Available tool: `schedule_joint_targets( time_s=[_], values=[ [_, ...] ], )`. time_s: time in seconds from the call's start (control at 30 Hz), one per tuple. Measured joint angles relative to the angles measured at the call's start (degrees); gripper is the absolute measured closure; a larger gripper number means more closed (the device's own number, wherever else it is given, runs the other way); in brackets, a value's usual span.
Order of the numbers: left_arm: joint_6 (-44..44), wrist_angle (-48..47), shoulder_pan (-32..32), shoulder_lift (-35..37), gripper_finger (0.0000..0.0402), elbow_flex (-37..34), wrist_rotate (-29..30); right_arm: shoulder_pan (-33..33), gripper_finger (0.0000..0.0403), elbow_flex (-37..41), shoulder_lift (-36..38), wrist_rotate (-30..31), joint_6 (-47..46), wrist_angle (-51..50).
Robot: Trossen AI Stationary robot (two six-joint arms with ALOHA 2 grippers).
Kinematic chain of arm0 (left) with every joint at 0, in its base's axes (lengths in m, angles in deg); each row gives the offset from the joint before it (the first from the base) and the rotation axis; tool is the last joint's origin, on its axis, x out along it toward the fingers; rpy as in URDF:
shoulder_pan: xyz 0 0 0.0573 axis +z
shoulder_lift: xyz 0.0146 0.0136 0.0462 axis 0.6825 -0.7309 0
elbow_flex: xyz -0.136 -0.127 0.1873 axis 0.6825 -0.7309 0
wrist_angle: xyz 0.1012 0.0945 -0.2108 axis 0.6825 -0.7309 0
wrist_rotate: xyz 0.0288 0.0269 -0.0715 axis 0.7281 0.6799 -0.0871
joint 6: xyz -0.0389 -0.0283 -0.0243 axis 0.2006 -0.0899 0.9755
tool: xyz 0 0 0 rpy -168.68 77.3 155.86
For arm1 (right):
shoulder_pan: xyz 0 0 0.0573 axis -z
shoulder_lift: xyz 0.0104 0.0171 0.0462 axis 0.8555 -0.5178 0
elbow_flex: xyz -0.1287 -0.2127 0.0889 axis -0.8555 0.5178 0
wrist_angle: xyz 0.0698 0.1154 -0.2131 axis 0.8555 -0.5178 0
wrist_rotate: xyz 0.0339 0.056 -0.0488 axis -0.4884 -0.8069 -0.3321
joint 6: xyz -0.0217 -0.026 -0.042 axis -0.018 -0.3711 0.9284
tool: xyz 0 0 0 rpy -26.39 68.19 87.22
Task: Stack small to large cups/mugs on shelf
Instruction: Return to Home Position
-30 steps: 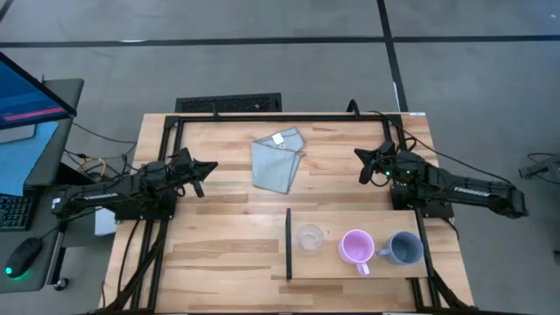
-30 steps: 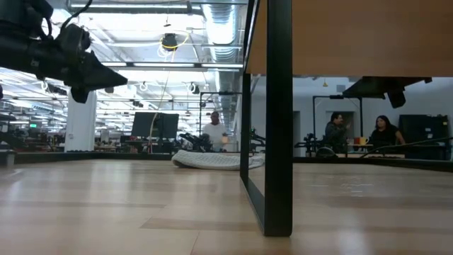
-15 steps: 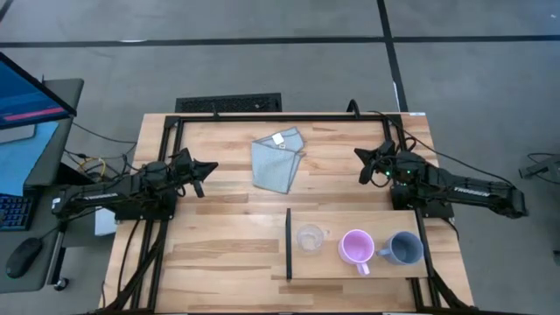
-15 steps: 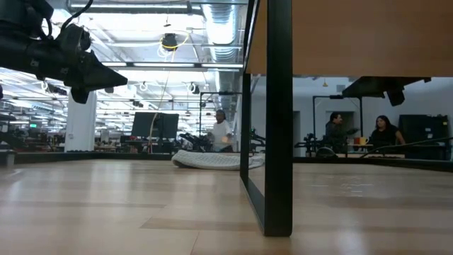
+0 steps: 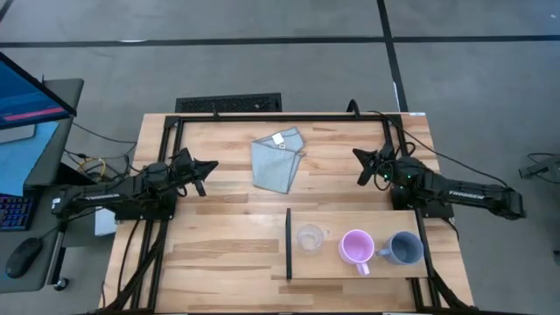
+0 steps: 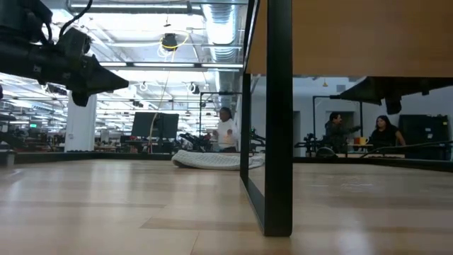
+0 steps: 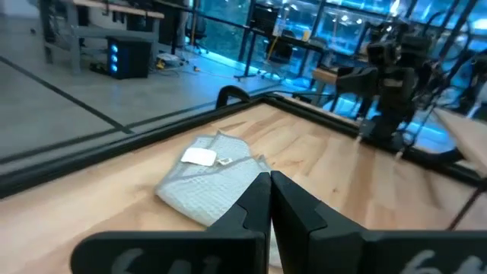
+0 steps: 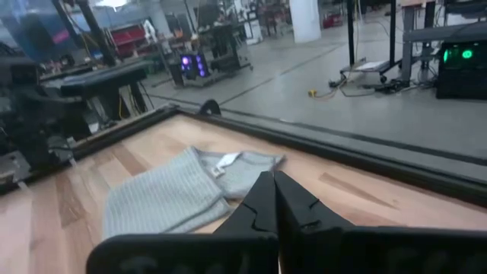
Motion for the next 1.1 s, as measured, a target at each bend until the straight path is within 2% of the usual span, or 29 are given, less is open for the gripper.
schedule_joint_targets(
  time_s=[0.33,0.57,1.1],
  values=[
    [-0.87,0.91,2.33,-0.13,0.0401,-0.34,-0.61,0.0,0.0392,0.0,0.08,0.0,-0.88,-3.34],
    [-4.72,0.94,2.36,-0.1,0.0402,-0.38,-0.29,0.0,0.0378,0.0,0.06,0.0,-0.9,-3.37],
    [-4.93,0.95,2.36,-0.1,0.0401,-0.49,-0.29,0.0,0.037,0.0,0.06,0.0,-0.92,-3.4]
  ],
)
